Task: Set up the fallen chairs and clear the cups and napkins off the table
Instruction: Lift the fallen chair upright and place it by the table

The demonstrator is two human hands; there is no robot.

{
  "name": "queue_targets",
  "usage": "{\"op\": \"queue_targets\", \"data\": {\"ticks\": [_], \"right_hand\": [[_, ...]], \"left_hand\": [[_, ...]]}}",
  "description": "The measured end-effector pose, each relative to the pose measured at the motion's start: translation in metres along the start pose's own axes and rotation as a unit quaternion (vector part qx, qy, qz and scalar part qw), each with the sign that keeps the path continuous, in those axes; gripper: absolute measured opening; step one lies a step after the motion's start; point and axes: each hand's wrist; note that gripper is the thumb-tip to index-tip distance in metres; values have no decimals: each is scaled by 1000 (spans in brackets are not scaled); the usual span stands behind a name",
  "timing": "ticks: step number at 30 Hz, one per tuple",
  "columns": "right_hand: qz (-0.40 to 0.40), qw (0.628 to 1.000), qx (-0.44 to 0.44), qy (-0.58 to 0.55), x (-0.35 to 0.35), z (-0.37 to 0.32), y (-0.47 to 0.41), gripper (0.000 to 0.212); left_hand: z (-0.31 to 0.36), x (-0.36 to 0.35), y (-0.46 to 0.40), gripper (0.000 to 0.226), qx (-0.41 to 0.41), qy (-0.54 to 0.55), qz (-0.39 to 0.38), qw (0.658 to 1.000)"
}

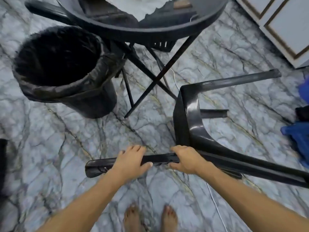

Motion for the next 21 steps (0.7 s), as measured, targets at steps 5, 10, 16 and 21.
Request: {"op": "queue_targets", "data": {"ticks": [5, 10, 16, 21], "right_hand": [[3, 999, 12, -33, -33, 12, -26, 49], [-7, 995, -12, -103, -45, 24, -37, 37], [-25, 994, 28, -107, -45, 30, -41, 41], [-17, 996, 51, -66, -50, 33, -39, 57]], "left_hand": [[-10, -42, -36, 63, -5, 8, -27, 1000], [-16, -64, -46, 55, 3, 40, -30, 999], [-14, -73, -45, 46, 0, 45, 28, 999], [-65, -76, -20, 66, -10, 103, 63, 993]]}}
Point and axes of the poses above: each hand's wrist, its own y-axis away from the middle knuckle, its own x-axis out of the back of the hand, z = x × y, and after that the axes turned 9 degrees about z, right-handed
